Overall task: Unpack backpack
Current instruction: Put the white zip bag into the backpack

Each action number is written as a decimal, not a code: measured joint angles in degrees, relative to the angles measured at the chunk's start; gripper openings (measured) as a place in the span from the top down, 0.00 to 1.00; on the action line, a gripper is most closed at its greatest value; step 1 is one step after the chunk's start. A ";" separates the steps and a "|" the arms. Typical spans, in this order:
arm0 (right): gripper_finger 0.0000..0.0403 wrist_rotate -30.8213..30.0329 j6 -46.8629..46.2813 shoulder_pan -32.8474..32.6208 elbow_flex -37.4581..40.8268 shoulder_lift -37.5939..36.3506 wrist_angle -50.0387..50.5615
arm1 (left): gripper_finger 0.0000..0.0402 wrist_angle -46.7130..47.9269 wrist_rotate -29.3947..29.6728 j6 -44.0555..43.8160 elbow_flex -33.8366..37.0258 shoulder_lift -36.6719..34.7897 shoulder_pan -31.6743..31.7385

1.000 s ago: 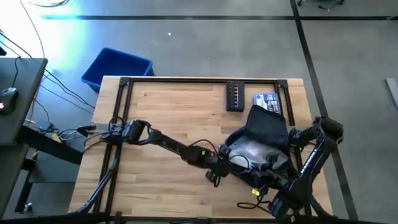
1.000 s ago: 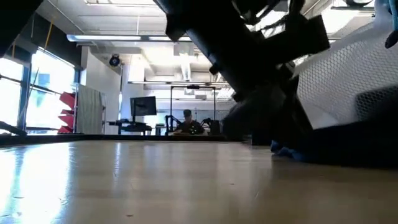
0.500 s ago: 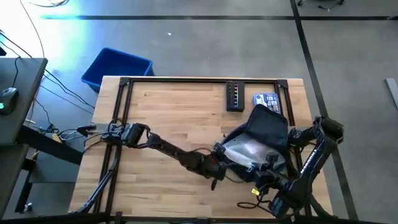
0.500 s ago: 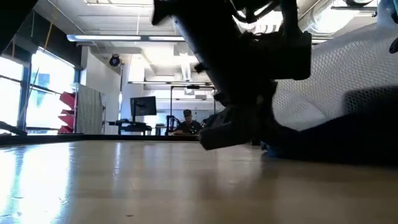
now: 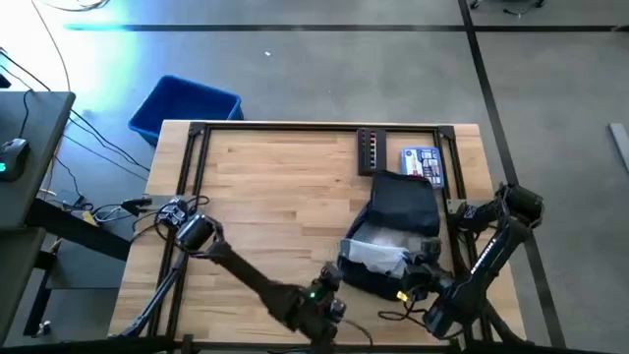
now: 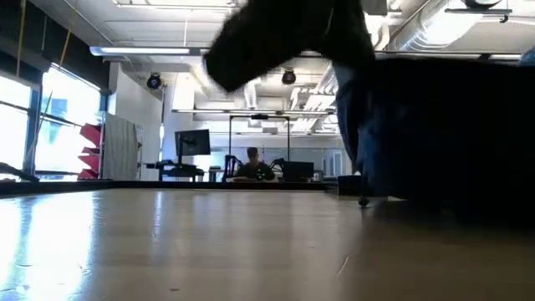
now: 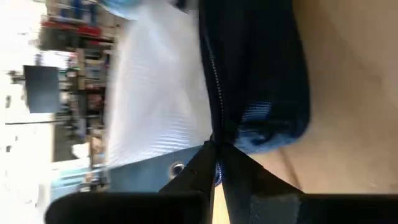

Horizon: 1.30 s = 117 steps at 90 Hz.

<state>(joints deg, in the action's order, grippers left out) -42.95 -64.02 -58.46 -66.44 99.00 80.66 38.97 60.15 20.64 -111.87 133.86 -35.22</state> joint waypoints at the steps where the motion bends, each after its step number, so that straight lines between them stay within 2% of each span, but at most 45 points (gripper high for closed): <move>1: 0.98 0.08 0.84 0.00 0.26 0.00 -0.81 | 1.00 0.08 0.31 -0.01 -0.32 0.00 -0.17; 15: 0.98 1.89 17.02 0.76 3.48 0.00 -15.39 | 1.00 0.30 2.13 0.45 -4.50 0.00 -1.90; 23: 0.98 4.84 26.38 1.89 5.34 0.00 -24.45 | 1.00 0.29 2.61 0.46 -6.01 0.00 -2.35; 32: 0.98 9.19 32.91 3.74 7.38 -0.02 -32.13 | 1.00 0.31 4.17 0.50 -6.97 -0.01 -2.64; 47: 0.98 16.74 39.84 6.75 9.21 -0.15 -42.80 | 1.00 0.75 4.26 -0.71 -7.32 -0.42 -2.86; 62: 0.97 16.99 38.50 7.55 7.23 -0.11 -41.83 | 1.00 5.45 2.78 -7.72 -7.21 -0.42 -3.21; 74: 0.91 16.85 35.48 7.58 5.28 -0.11 -38.57 | 1.00 10.26 -7.74 -12.50 -7.21 -0.31 -3.31; 84: 0.83 17.01 31.22 7.58 3.44 -0.07 -33.72 | 1.00 11.07 -22.74 -14.60 -6.78 -0.31 -2.53; 90: 0.76 17.02 29.68 7.58 2.52 -0.07 -31.55 | 0.98 11.09 -28.93 -14.56 -5.99 -0.26 -2.00; 101: 0.64 16.63 29.45 7.60 1.91 -0.07 -30.73 | 0.91 11.28 -32.65 -13.73 -4.89 -0.20 -1.29; 117: 0.50 16.41 29.43 7.61 1.91 -0.09 -29.81 | 0.75 9.99 -33.02 -13.59 -4.66 -0.20 -0.21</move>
<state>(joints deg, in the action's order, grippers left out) -26.55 -34.59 -50.85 -64.53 98.91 50.85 48.97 27.13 7.05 -116.53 133.67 -35.43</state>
